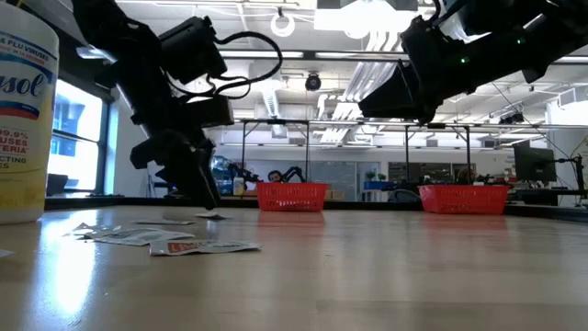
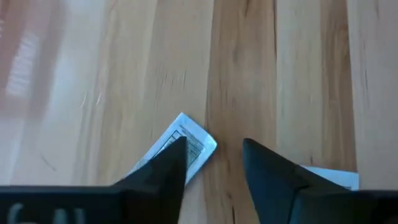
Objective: Pick & Place First Aid Supplies
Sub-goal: Put the ointment pack into the right red bin
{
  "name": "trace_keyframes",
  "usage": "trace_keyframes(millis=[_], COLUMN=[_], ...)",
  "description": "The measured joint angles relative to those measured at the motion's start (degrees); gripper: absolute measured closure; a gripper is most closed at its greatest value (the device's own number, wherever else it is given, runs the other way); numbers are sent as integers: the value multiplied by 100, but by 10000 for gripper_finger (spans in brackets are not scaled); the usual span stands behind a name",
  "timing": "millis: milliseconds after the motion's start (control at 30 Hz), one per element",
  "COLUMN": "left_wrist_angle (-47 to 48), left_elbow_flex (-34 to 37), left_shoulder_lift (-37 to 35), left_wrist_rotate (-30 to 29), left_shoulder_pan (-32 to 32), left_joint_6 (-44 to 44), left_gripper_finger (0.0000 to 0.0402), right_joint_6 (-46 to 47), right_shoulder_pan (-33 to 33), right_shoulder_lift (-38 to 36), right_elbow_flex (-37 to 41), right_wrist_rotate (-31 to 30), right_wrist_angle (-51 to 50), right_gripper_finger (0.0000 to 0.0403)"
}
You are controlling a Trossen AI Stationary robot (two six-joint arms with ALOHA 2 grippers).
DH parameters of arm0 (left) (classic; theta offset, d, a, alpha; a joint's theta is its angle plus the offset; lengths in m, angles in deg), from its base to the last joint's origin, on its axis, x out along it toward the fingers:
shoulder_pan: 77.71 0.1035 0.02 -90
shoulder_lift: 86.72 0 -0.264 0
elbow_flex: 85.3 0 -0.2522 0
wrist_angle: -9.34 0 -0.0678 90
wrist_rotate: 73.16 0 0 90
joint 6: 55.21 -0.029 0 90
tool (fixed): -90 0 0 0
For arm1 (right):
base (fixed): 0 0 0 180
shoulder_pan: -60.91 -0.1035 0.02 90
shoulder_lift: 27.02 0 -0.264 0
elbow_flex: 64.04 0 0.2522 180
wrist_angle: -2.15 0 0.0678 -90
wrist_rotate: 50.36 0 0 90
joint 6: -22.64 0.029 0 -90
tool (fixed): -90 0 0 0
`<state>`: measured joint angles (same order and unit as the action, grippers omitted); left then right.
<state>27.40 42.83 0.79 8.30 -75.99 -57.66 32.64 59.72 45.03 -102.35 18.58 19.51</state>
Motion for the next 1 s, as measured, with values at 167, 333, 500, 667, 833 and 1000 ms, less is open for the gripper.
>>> trace_keyframes(millis=[167,333,500,667,833,1000], left_wrist_angle=[-172,-614,-1052,-1477,-1820,-1861], left_elbow_flex=[33,178,328,352,353,312], left_shoulder_lift=[239,354,468,818,1069,1048], left_wrist_rotate=[403,638,628,597,514,509], left_shoulder_pan=[294,440,433,433,435,437], left_joint_6=[-89,-219,-224,-81,9,135], left_gripper_finger=[232,266,318,380,395,400], right_joint_6=[26,22,21,11,-16,-137], right_shoulder_pan=[0,0,0,0,0,0], right_shoulder_lift=[-2,-2,-2,-2,-2,158], right_elbow_flex=[0,0,0,0,0,0], right_wrist_rotate=[0,-24,-24,-13,220,476], right_wrist_angle=[2,4,35,52,55,269], right_gripper_finger=[261,261,261,261,261,261])
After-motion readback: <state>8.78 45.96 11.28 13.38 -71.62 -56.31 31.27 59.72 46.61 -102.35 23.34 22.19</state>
